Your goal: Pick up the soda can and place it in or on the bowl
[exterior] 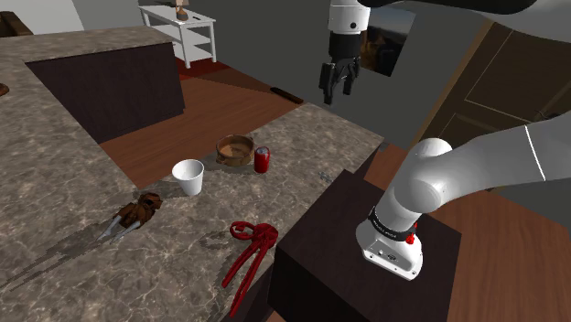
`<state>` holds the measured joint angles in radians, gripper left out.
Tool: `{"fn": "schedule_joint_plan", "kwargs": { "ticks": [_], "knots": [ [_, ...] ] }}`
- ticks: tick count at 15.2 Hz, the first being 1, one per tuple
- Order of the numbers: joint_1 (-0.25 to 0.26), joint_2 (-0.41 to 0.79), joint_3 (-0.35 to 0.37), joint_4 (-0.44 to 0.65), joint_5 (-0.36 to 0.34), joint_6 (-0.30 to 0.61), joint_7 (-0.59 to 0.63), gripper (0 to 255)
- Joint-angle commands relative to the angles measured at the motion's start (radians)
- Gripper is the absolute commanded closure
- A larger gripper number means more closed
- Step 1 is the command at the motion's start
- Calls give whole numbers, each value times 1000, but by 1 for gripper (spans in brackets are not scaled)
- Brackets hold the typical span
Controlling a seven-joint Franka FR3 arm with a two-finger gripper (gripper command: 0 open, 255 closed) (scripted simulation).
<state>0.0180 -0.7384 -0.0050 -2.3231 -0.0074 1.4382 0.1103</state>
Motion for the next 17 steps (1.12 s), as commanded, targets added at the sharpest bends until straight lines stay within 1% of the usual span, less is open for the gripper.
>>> {"fn": "schedule_joint_plan", "kwargs": {
  "ticks": [1,5,9,13,17],
  "knots": [
    [0,0,0,0,0,0,0,0],
    [-4,60,-9,-77,-6,153,-6,0],
    [-8,144,-19,-132,-11,309,-13,0],
    [-12,253,-29,-162,-15,464,-19,0],
    [-14,382,-38,-167,-15,614,-27,0]
  ]
}}
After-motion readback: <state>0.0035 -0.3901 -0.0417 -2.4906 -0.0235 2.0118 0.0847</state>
